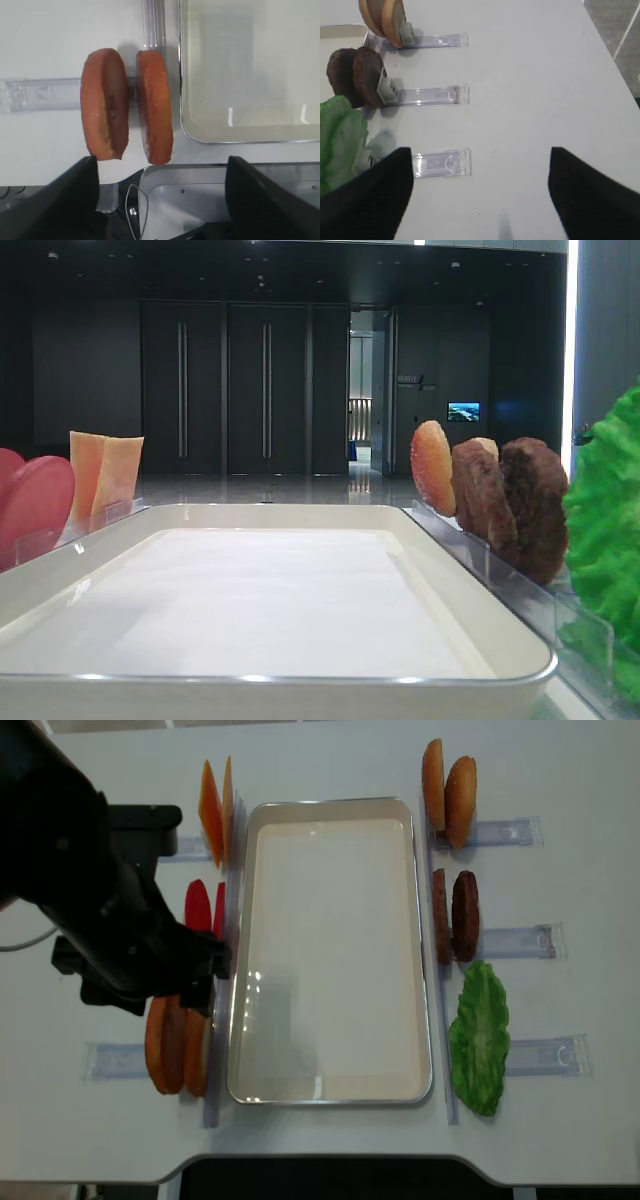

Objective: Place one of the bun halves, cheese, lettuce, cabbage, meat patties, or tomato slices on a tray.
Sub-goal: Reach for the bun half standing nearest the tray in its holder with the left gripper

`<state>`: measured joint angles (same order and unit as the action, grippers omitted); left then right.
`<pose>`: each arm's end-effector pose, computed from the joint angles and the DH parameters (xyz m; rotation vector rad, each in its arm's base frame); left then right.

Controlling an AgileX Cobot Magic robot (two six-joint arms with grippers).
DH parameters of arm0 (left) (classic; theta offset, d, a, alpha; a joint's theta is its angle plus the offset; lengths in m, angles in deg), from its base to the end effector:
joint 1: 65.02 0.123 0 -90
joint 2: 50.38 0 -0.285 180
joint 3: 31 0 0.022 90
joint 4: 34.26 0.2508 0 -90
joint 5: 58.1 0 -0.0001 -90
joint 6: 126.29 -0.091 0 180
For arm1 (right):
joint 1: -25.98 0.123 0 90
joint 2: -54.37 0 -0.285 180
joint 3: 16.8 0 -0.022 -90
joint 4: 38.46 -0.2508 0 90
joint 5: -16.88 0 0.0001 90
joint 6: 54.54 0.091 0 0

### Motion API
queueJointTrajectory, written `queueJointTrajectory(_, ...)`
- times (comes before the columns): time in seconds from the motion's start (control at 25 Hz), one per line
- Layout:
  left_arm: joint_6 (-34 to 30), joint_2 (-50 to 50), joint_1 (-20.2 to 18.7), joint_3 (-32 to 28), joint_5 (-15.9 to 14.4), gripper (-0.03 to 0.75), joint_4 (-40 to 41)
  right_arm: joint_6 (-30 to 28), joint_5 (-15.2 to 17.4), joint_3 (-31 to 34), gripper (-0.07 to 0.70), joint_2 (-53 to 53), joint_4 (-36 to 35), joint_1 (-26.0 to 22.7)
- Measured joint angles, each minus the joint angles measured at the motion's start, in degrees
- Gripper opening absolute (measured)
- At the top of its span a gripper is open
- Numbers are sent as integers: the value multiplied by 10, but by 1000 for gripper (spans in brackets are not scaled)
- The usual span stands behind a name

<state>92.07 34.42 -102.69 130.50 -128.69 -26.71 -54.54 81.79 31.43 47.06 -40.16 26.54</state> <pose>0.1914 -0.1335 0.2808 0.0375 2.9791 0.0509 -0.0100 0.0023 0.2731 -0.0132 2.1021 0.0417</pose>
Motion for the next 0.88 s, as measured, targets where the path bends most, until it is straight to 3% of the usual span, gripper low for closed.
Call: queueJointTrajectory(0.88, -3, 109, -2, 0, 28, 576, -4, 0, 0, 0, 531, 0, 0, 0)
